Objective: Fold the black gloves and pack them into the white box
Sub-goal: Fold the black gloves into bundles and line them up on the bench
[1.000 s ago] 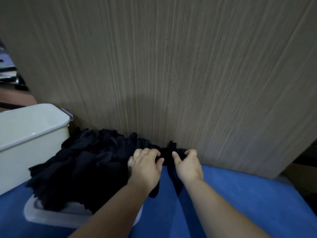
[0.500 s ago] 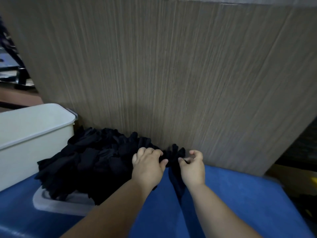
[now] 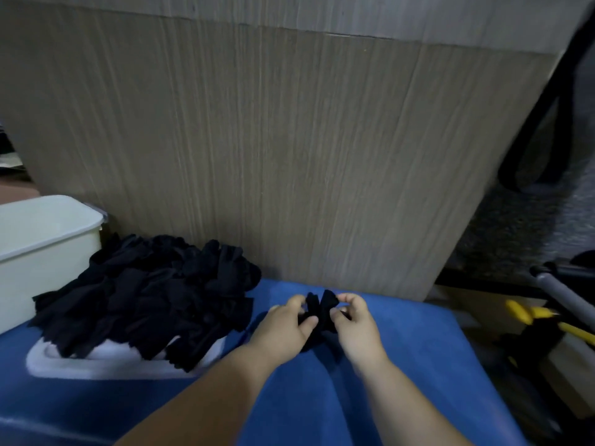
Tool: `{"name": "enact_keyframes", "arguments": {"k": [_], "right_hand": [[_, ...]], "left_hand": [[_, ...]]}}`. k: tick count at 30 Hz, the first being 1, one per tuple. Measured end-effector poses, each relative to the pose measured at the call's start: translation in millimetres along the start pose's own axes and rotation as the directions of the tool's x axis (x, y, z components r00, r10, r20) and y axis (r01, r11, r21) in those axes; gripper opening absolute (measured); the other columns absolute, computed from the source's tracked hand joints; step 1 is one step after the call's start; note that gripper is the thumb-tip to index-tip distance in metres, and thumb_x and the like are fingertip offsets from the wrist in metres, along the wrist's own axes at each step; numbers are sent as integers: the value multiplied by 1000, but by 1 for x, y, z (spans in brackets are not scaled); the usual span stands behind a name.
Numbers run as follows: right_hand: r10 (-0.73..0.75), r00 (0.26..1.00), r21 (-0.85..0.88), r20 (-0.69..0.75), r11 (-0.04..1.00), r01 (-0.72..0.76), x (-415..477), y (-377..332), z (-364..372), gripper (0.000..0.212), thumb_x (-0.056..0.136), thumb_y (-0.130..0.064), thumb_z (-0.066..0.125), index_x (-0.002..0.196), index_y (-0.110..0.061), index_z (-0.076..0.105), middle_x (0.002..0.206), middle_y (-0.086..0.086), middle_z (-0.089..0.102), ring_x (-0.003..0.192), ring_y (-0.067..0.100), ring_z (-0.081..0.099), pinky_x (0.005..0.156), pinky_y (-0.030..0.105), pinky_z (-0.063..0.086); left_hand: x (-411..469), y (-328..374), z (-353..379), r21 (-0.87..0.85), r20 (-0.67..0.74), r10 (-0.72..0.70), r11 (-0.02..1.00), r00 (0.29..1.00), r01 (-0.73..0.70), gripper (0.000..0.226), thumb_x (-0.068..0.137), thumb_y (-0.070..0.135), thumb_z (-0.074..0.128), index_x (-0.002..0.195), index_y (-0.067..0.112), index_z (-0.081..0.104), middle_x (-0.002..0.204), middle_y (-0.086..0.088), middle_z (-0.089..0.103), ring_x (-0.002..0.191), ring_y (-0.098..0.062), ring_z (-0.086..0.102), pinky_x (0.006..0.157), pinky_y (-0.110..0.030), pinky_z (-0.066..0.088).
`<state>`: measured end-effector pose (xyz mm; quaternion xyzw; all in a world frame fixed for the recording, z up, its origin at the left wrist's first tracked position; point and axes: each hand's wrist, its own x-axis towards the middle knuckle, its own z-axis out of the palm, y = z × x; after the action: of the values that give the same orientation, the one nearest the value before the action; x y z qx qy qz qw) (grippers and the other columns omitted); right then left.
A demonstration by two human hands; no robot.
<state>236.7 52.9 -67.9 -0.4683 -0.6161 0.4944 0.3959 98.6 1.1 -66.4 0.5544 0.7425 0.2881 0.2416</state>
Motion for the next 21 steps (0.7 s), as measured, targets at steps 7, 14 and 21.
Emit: {"name": "enact_keyframes", "arguments": {"k": [7, 14, 21], "right_hand": [[50, 991, 41, -120, 998, -46, -24, 13, -26, 18, 90, -7, 59, 92, -24, 52, 87, 3, 63, 72, 17, 60, 74, 37, 51], [-141, 981, -183, -130, 976, 116, -47, 23, -51, 29, 77, -7, 75, 84, -30, 59, 100, -6, 51, 93, 5, 57, 82, 11, 41], [-177, 976, -312, 129, 927, 209, -60, 33, -55, 25, 83, -19, 73, 86, -42, 63, 94, -12, 57, 84, -1, 57, 78, 5, 39]], "left_hand": [[-26, 13, 22, -88, 32, 10, 996, 999, -7, 15, 89, 44, 58, 91, 31, 50, 94, 16, 58, 88, 0, 56, 76, -19, 46], [-39, 13, 35, -236, -38, -104, 967, 994, 92, 23, 85, 48, 62, 89, 27, 53, 95, 8, 61, 92, -9, 60, 85, -35, 54], [-52, 15, 35, -408, -10, -146, 904, 989, 129, 31, 89, 41, 63, 112, 20, 59, 101, 10, 60, 84, -6, 64, 86, -31, 56]]}}
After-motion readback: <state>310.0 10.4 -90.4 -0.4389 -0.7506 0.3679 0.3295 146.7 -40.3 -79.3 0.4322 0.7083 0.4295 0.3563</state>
